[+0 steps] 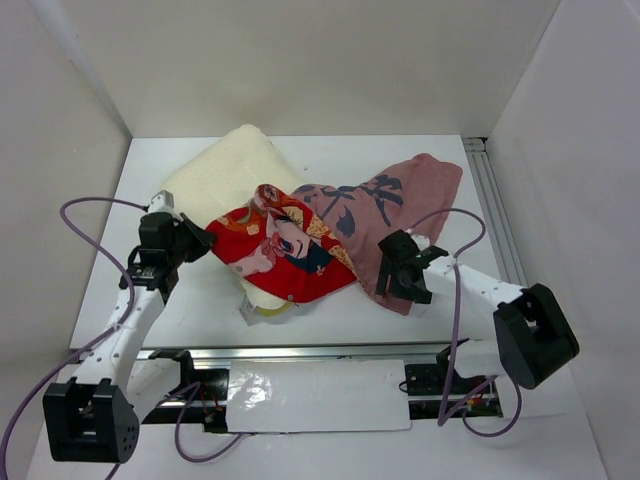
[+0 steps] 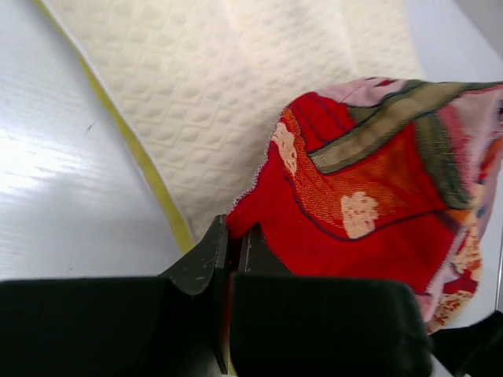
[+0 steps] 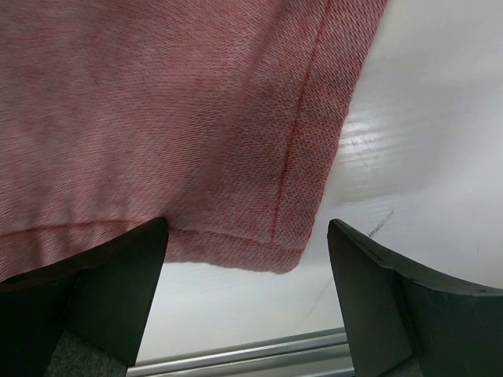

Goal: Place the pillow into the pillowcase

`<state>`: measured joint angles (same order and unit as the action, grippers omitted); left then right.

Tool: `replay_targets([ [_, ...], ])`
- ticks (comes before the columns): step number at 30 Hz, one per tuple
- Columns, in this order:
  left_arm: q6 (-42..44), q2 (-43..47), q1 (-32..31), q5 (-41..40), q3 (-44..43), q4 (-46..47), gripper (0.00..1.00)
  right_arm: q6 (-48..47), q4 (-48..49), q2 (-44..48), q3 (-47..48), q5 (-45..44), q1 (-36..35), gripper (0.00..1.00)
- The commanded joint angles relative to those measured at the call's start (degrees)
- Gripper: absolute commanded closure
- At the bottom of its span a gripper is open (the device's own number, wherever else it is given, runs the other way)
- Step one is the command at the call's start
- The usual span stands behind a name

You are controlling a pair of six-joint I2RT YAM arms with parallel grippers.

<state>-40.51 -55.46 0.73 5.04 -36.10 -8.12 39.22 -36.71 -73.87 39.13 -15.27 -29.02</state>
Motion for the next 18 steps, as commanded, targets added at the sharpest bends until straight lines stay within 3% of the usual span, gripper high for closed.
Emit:
replay_targets([
  [1,1.14,3.34,-1.00,-3.63,-2.93,-0.05,1.00,4.54,-0.12,-2.59,-0.46,-3.54,-0.87,0.11],
  [9,2.28,5.63,-3.89,-4.95,-6.27,-1.99,1.00,4.55,8.30,-11.03,-1.17,-3.55,-1.48,0.15],
  [14,3.51,6.68,-4.42,-6.80,-8.80,-1.46,1.00,3.40,13.32,-13.15,-1.69,-3.54,-2.01,0.83],
  [16,4.04,6.68,-4.42,-6.80,-10.92,-1.46,1.00,3.40,13.33,-12.53,-0.64,-4.77,-1.49,0.97],
  [18,4.56,6.07,-4.42,-6.80,-12.24,-1.46,1.00,2.88,13.33,-10.26,1.29,-6.00,-0.87,1.00],
])
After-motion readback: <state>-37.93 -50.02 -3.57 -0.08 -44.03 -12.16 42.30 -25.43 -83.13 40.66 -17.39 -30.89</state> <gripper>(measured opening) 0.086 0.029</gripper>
